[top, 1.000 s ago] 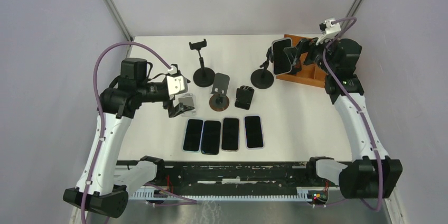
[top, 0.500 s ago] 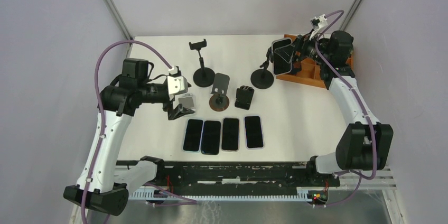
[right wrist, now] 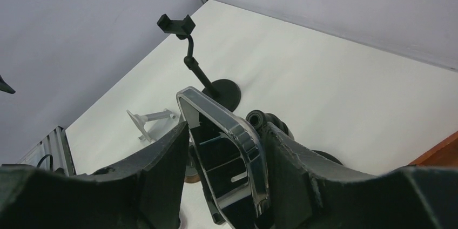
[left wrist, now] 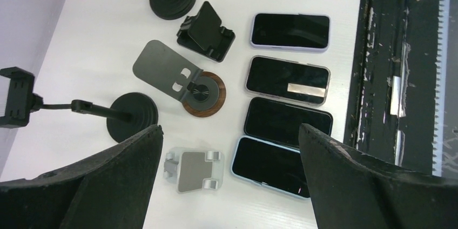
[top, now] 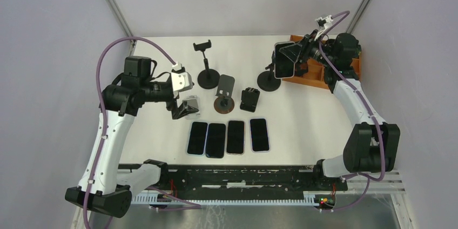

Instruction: Remove the phone from the phone stand

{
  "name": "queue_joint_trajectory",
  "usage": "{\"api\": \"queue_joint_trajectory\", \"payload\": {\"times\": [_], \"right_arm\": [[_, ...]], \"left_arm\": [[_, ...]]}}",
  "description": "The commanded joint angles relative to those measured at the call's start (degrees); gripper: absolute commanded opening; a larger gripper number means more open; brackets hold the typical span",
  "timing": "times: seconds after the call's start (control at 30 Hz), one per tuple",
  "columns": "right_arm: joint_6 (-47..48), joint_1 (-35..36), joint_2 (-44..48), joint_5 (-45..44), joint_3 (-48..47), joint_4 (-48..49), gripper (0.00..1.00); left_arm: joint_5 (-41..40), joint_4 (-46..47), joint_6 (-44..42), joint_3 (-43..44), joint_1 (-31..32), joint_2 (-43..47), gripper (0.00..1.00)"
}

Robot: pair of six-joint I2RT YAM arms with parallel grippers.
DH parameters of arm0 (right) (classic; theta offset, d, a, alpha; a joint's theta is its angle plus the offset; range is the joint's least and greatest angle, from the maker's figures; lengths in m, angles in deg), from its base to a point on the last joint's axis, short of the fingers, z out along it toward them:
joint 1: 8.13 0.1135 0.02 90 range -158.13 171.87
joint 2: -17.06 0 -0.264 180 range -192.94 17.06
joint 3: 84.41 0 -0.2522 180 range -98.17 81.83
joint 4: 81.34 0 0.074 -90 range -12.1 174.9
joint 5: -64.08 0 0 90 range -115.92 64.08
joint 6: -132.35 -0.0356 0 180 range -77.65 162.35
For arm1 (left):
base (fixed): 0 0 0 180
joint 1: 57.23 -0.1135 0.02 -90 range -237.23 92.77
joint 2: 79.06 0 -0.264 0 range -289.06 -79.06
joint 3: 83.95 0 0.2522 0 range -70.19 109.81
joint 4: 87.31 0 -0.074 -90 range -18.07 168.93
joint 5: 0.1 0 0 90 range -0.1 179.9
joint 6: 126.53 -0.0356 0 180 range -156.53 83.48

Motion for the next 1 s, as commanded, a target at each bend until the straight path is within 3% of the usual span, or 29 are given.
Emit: {"api": "queue_joint_trajectory", "payload": {"times": [0.0, 0.2, 0.23, 0.33, 0.43, 0.57, 0.73, 0.97], "right_arm": [[0.8, 0.8, -0.1, -0.4, 0.8, 1.0, 0.59], [-1.2, 0.8, -0.7, -0.2, 3.3, 3.3, 0.53], [-2.3, 0.8, -0.6, -0.3, 3.8, 5.0, 0.5], [-5.9, 0.8, -0.8, -0.5, 4.1, 8.6, 0.25], [-8.7, 0.8, -1.4, -0.5, 2.9, 10.6, 0.11], [-14.1, 0.8, -1.3, -0.3, 2.6, 17.3, 0.09], [-23.9, 0.8, -2.0, -1.0, 0.3, 28.8, 0.0], [-33.3, 0.8, -1.3, -3.0, -5.5, 39.5, 0.0]], "left_arm": [[-4.1, 4.4, 8.9, 3.3, 0.0, -0.1, 1.0], [-7.3, 4.8, 12.9, 6.0, 0.0, -1.1, 1.0], [-7.4, 4.7, 13.4, 6.7, 0.0, -1.3, 1.0], [-9.7, 7.6, 17.1, 7.2, 0.0, -0.3, 1.0], [-10.3, 8.6, 16.7, 6.1, 0.0, 1.3, 1.0], [-11.7, 11.1, 18.0, 0.9, 0.0, 3.6, 1.0], [-10.2, 10.7, 17.9, -0.8, 0.0, 3.9, 1.0], [-7.7, 11.3, 17.4, -1.0, 0.1, 4.7, 1.0]]}}
